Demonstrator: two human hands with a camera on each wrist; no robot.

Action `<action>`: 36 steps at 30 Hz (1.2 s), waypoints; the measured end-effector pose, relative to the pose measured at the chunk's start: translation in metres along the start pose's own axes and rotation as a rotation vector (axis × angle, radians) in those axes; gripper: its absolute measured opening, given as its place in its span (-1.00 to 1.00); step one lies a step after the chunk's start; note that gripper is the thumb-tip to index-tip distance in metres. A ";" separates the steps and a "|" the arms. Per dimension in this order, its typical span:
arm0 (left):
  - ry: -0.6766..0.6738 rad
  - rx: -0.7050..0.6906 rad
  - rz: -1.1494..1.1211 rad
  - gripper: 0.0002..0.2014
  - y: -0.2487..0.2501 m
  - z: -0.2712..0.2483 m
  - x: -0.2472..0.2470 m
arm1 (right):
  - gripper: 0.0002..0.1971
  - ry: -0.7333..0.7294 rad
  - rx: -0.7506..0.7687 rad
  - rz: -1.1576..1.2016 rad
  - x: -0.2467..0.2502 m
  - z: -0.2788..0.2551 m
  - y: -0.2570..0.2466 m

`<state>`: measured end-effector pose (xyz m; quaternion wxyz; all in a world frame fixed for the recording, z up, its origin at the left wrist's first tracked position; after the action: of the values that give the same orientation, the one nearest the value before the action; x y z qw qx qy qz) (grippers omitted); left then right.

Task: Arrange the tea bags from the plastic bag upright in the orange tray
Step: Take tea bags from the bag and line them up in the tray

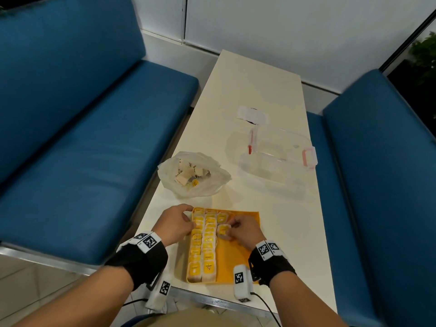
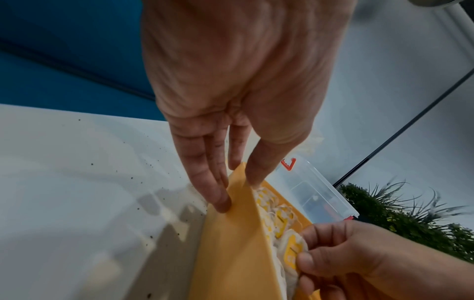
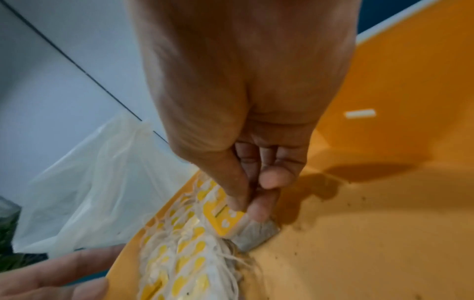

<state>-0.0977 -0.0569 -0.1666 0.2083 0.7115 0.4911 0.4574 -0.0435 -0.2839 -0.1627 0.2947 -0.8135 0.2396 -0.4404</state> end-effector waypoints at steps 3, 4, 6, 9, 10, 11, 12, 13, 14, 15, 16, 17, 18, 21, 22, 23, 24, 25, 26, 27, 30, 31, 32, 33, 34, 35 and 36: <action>-0.003 0.007 -0.016 -0.56 0.000 -0.002 0.001 | -0.80 0.075 -0.059 0.076 -0.007 0.003 0.004; -0.005 0.009 -0.019 -0.56 0.000 -0.002 0.001 | -0.80 0.105 -0.075 0.094 -0.008 0.004 0.005; -0.008 0.010 -0.023 -0.57 0.000 -0.003 0.001 | -0.80 0.149 -0.093 0.113 -0.011 0.005 0.006; -0.007 0.004 -0.014 -0.59 0.001 -0.003 0.001 | -0.80 0.186 -0.087 0.122 -0.014 0.006 0.006; -0.007 0.004 -0.011 -0.60 0.001 -0.003 0.001 | -0.81 0.193 -0.088 0.119 -0.015 0.007 0.005; -0.006 0.005 -0.011 -0.60 0.000 -0.003 0.001 | -0.81 0.201 -0.083 0.116 -0.016 0.007 0.005; -0.006 0.006 -0.011 -0.60 0.000 -0.003 0.001 | -0.82 0.209 -0.078 0.109 -0.017 0.008 0.005; -0.007 0.006 -0.012 -0.60 0.000 -0.002 0.000 | -0.85 0.218 -0.075 0.106 -0.019 0.009 0.005; -0.008 0.005 -0.011 -0.60 -0.001 -0.002 0.000 | -0.92 0.229 -0.073 0.107 -0.019 0.010 0.005; -0.007 0.003 -0.010 -0.59 -0.001 -0.002 0.000 | -0.98 0.242 -0.070 0.104 -0.020 0.010 0.004; -0.008 0.002 -0.006 -0.59 -0.001 -0.002 0.000 | -0.98 0.253 -0.069 0.097 -0.020 0.010 0.003; -0.008 0.002 -0.002 -0.58 0.000 -0.002 0.001 | -0.95 0.264 -0.063 0.095 -0.021 0.011 0.003; -0.007 0.004 0.004 -0.57 0.001 -0.003 0.001 | -0.92 0.268 -0.065 0.091 -0.022 0.012 0.002; -0.026 0.035 0.049 -0.48 0.003 -0.007 0.003 | -0.87 0.261 -0.100 0.102 -0.021 0.012 0.000; -0.046 0.059 0.085 -0.45 0.006 -0.009 0.006 | -0.87 0.256 -0.116 0.102 -0.019 0.010 -0.001; -0.078 0.084 0.128 -0.47 0.010 -0.013 0.010 | -0.89 0.261 -0.121 0.090 -0.015 0.007 -0.002; -0.121 0.099 0.162 -0.53 0.017 -0.017 0.016 | -0.92 0.278 -0.116 0.073 -0.009 0.002 -0.006; -0.166 0.096 0.180 -0.63 0.027 -0.023 0.024 | -0.94 0.308 -0.101 0.060 -0.004 -0.004 -0.013; -0.195 0.069 0.183 -0.72 0.038 -0.027 0.033 | -0.97 0.345 -0.064 0.066 0.003 -0.010 -0.020; -0.192 0.029 0.184 -0.78 0.051 -0.032 0.043 | -0.98 0.386 -0.006 0.095 0.009 -0.015 -0.031; 0.035 -0.104 0.202 -0.81 0.084 -0.032 0.068 | -0.73 0.464 0.187 0.153 0.029 -0.021 -0.074; 0.113 -0.142 0.212 -0.81 0.093 -0.027 0.073 | -0.64 0.449 0.227 0.145 0.034 -0.017 -0.088; 0.160 -0.172 0.234 -0.82 0.099 -0.020 0.076 | -0.56 0.420 0.255 0.134 0.036 -0.010 -0.099; 0.169 -0.189 0.275 -0.82 0.101 -0.010 0.076 | -0.55 0.391 0.268 0.132 0.036 0.000 -0.106; 0.156 -0.193 0.322 -0.80 0.101 -0.001 0.076 | -0.63 0.368 0.269 0.142 0.035 0.009 -0.111; 0.143 -0.186 0.362 -0.78 0.102 0.005 0.076 | -0.76 0.359 0.267 0.139 0.033 0.017 -0.114; 0.143 -0.178 0.388 -0.74 0.102 0.010 0.077 | -0.90 0.370 0.270 0.120 0.032 0.022 -0.116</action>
<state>-0.0296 -0.0305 -0.0609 0.1429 0.7372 0.3162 0.5798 0.0065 -0.2158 -0.0737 0.3775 -0.6564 0.2763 -0.5919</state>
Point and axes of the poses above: each hand's wrist, its own z-axis towards the middle knuckle, its own x-axis out of the back of the hand, y = z × x, the point moved 1 cm from there along z, towards the middle knuckle, and after that the axes turned 6 degrees about x, right-handed, at the moved point
